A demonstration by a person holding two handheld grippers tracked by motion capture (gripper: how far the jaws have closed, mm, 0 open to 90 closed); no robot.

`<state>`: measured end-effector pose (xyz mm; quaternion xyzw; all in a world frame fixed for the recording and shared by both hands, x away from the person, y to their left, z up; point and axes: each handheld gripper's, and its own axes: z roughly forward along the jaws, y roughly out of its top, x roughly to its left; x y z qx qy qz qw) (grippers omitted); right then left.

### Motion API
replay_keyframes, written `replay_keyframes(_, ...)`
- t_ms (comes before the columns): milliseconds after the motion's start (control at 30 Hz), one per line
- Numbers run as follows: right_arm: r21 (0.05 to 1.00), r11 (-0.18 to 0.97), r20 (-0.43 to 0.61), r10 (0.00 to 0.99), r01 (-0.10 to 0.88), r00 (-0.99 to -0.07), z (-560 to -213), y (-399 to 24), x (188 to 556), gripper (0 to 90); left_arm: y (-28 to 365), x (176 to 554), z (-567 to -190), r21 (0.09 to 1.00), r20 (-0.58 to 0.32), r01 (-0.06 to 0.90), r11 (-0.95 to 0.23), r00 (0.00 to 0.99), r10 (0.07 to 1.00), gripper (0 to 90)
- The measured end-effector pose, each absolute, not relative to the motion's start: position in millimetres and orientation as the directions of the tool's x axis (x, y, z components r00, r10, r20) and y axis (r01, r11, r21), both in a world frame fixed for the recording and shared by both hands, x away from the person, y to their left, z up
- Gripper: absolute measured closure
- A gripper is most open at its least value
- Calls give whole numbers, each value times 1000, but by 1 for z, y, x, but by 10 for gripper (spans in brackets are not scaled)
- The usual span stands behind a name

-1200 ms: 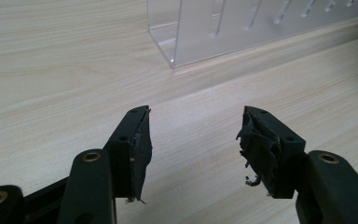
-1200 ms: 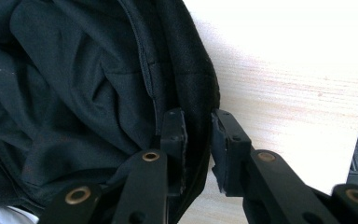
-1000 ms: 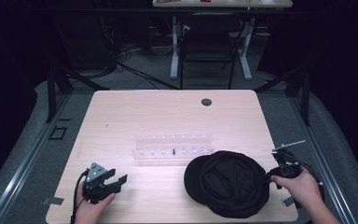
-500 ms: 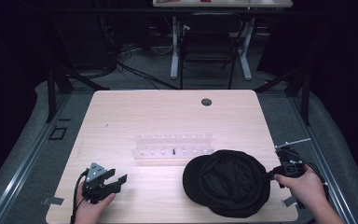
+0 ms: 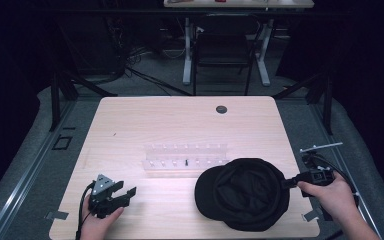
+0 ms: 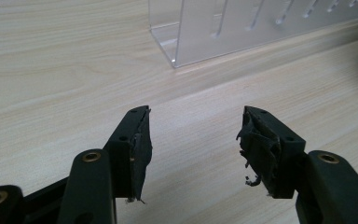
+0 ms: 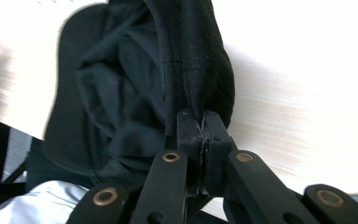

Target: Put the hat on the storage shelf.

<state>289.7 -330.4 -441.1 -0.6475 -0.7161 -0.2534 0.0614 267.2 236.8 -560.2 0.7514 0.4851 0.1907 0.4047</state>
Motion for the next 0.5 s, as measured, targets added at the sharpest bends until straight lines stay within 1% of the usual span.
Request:
replay_keyframes(167,300,20,451,878,954,-160,-432,-328,290,884,237,267,-561,794,-107,575,-200,455,884,433)
replay_keyframes(200,309,7,478,863,951,-161,-427,-326,290,884,237,267,-561,793,-105,574,-203,457,883,433)
replay_keyframes(300,326,1,515,839,946,-178,-422,-325,290,884,237,267,-561,794,-110,575,-197,455,884,433)
replay_keyframes(500,319,-12,578,795,948,-184,-413,-320,291,884,238,267,-561,793,-112,577,-196,454,884,433)
